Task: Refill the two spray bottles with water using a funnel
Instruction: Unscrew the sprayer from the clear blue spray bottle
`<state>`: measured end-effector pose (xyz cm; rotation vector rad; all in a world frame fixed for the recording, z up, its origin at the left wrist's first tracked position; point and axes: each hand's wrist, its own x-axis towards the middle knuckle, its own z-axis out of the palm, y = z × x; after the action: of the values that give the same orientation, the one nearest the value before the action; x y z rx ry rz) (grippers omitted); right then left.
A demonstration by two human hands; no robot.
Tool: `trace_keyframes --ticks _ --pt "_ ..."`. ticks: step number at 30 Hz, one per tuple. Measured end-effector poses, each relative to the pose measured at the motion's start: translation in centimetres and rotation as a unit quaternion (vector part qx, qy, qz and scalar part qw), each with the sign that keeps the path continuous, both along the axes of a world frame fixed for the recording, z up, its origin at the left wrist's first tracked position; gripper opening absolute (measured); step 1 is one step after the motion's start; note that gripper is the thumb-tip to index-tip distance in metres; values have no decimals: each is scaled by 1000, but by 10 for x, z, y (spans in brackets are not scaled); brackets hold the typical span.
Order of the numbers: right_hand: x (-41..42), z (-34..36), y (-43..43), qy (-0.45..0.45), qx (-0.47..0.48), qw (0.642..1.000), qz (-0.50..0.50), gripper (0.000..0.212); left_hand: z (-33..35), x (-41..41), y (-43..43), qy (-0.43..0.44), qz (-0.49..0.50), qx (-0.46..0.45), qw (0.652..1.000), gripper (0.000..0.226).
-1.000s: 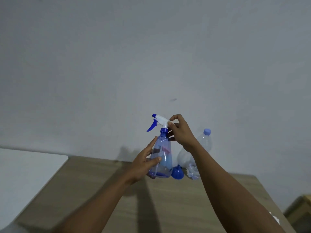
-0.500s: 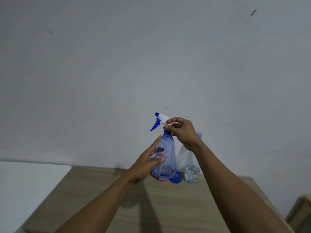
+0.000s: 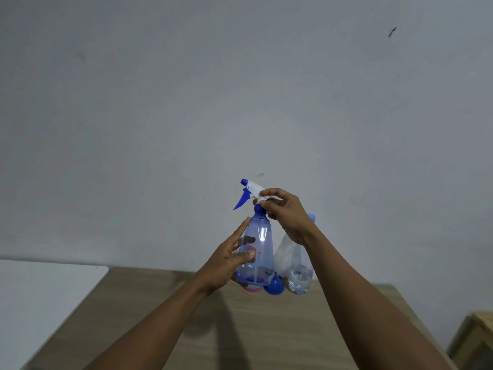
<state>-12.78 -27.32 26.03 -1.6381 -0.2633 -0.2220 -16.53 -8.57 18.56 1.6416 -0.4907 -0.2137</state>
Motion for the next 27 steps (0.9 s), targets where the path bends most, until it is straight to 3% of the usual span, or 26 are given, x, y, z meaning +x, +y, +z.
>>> trace_keyframes --ticks 9,27 --pt "4 2 7 -11 -2 1000 -18 18 2 5 5 -6 0 -1 1000 67" --pt "16 9 20 -16 -6 1000 -15 21 3 23 11 -33 12 9 999 65"
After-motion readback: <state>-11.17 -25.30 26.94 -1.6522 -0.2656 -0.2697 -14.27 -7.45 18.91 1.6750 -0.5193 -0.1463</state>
